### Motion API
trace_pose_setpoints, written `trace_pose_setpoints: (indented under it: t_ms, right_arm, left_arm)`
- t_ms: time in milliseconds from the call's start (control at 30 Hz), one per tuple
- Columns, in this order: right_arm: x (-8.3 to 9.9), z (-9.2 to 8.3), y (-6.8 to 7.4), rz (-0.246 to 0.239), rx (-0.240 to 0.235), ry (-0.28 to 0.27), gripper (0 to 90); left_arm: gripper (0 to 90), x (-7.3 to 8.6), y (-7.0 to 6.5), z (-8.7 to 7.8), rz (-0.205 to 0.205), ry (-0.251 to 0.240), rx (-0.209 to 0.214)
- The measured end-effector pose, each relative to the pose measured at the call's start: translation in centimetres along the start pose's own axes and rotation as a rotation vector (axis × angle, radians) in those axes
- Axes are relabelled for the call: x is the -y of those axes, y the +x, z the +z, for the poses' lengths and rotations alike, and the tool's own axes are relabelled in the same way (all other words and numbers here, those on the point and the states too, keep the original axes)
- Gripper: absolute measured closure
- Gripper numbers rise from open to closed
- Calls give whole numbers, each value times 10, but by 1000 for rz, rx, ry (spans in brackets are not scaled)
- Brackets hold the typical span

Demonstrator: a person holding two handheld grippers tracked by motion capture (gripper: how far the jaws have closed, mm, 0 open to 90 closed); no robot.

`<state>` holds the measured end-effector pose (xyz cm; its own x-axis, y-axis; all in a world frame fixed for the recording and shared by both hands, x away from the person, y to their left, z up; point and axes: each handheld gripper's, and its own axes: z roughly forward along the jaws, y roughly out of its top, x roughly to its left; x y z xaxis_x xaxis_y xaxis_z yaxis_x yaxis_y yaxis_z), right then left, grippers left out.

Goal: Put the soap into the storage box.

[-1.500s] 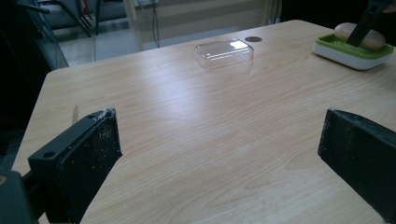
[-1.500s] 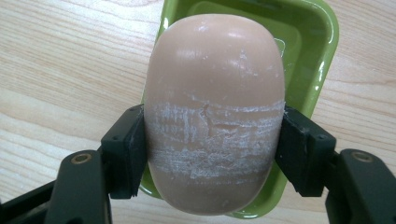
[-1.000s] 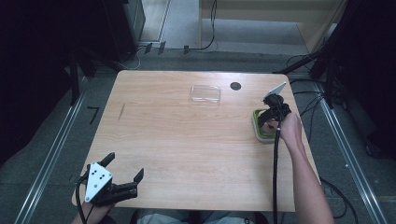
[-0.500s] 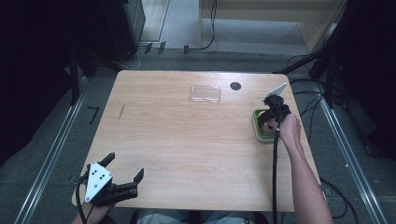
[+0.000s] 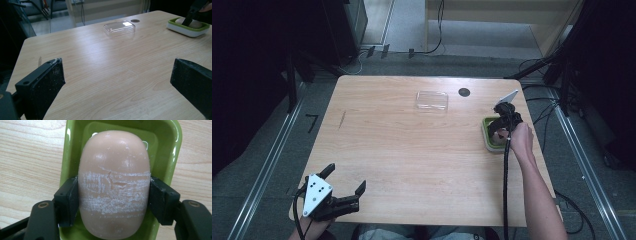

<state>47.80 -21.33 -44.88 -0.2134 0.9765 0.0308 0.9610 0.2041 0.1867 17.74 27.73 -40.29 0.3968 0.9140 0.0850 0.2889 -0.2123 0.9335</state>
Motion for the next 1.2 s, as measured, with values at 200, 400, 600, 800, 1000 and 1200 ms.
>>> trace_pose_setpoints:
  t_ms: [200,400,600,800,1000,1200]
  right_arm:
    - [0,0,0,0,3,0,331]
    - [0,1,1,1,3,3,329]
    - [-1,1,1,1,7,9,326]
    - [-1,-5,3,0,12,3,273]
    - [2,-15,3,-16,5,0,227]
    - [7,-25,6,-47,-23,-3,164]
  left_arm:
    - [0,0,0,0,0,-2,-1]
    - [0,0,0,0,1,-1,0]
    - [0,0,0,0,2,-2,2]
    - [0,0,0,0,1,-3,4]
    - [0,0,0,0,3,-5,3]
    - [0,0,-1,1,4,-6,2]
